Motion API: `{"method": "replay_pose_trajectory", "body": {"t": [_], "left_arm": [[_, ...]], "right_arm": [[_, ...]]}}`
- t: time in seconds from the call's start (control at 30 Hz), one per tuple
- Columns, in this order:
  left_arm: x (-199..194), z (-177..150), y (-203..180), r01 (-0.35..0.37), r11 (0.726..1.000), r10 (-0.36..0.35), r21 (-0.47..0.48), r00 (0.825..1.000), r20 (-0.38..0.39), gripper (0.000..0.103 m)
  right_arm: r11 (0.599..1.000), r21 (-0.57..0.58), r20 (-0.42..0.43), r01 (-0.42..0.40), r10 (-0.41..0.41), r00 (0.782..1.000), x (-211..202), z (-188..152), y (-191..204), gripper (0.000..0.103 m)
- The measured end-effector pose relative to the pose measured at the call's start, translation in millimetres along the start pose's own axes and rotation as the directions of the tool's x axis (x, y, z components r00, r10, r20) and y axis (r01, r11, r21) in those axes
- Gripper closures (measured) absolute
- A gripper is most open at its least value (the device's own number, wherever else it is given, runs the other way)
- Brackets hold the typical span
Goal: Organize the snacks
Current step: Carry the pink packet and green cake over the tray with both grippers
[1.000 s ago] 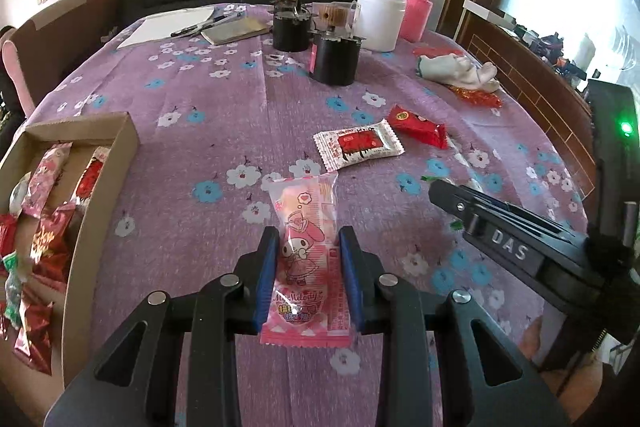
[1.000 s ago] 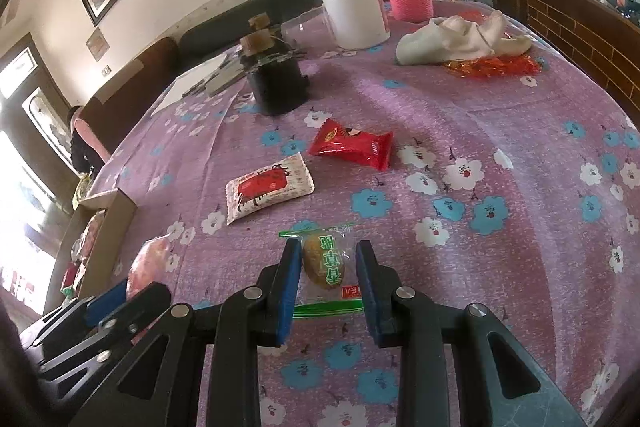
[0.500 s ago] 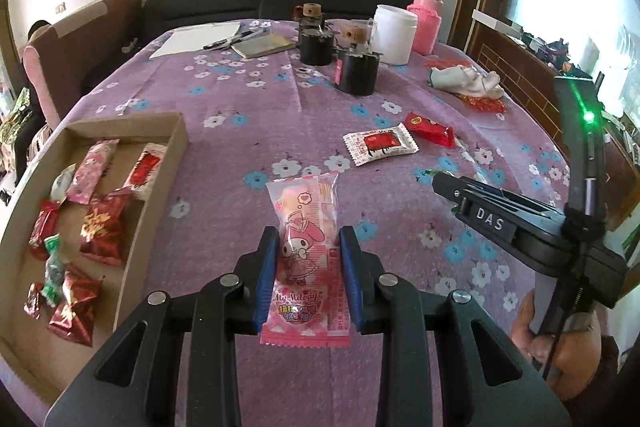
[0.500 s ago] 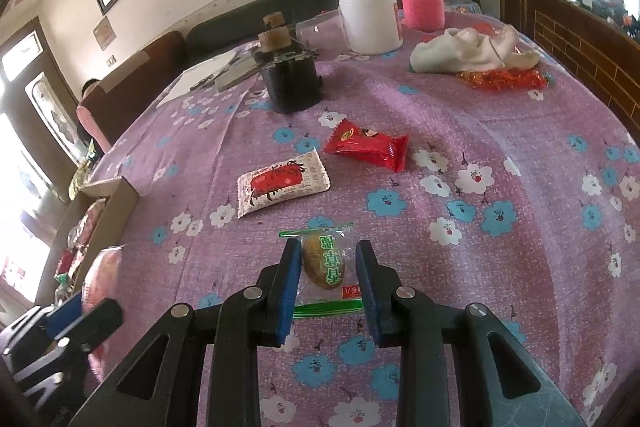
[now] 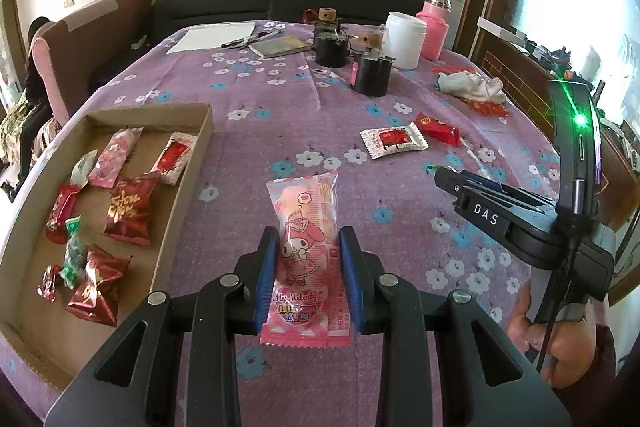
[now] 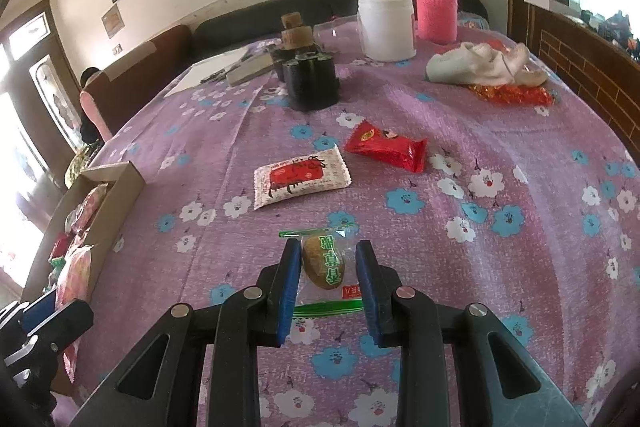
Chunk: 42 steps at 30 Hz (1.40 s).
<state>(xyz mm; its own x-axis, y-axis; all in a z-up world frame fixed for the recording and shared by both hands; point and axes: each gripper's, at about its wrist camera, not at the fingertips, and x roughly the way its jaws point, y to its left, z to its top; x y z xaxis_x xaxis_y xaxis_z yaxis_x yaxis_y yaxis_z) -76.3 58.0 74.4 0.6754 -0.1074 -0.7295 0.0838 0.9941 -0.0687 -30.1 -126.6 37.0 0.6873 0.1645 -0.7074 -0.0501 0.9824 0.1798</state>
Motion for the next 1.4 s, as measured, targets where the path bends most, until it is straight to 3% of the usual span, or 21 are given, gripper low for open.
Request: {"method": "replay_pose_trajectory", "body": {"t": [0.47, 0.77, 1.13, 1.4], "left_arm": [[-39.5, -15.7, 34.9, -0.043, 0.998, 0.046, -0.050, 0.997, 0.058, 0.075], [-63.3, -28.4, 81.9, -0.100, 0.987, 0.111, -0.127, 0.990, 0.088, 0.075], [-87.3, -42.4, 189.1, -0.211, 0.920, 0.255, -0.331, 0.963, 0.092, 0.075], [-64.8, -48.3, 225.3, -0.240, 0.897, 0.273, -0.370, 0.961, 0.039, 0.075]], "right_arm": [[0.999, -0.028, 0.037, -0.041, 0.042, 0.998, -35.4, -9.5, 30.3, 0.074], [0.981, -0.146, 0.040, -0.127, 0.135, 0.990, -65.9, -16.2, 102.4, 0.074], [0.919, -0.257, -0.043, -0.298, 0.298, 0.954, -72.6, -30.6, 199.3, 0.074], [0.851, -0.370, -0.142, -0.372, 0.343, 0.928, -53.0, -56.0, 263.8, 0.075]]}}
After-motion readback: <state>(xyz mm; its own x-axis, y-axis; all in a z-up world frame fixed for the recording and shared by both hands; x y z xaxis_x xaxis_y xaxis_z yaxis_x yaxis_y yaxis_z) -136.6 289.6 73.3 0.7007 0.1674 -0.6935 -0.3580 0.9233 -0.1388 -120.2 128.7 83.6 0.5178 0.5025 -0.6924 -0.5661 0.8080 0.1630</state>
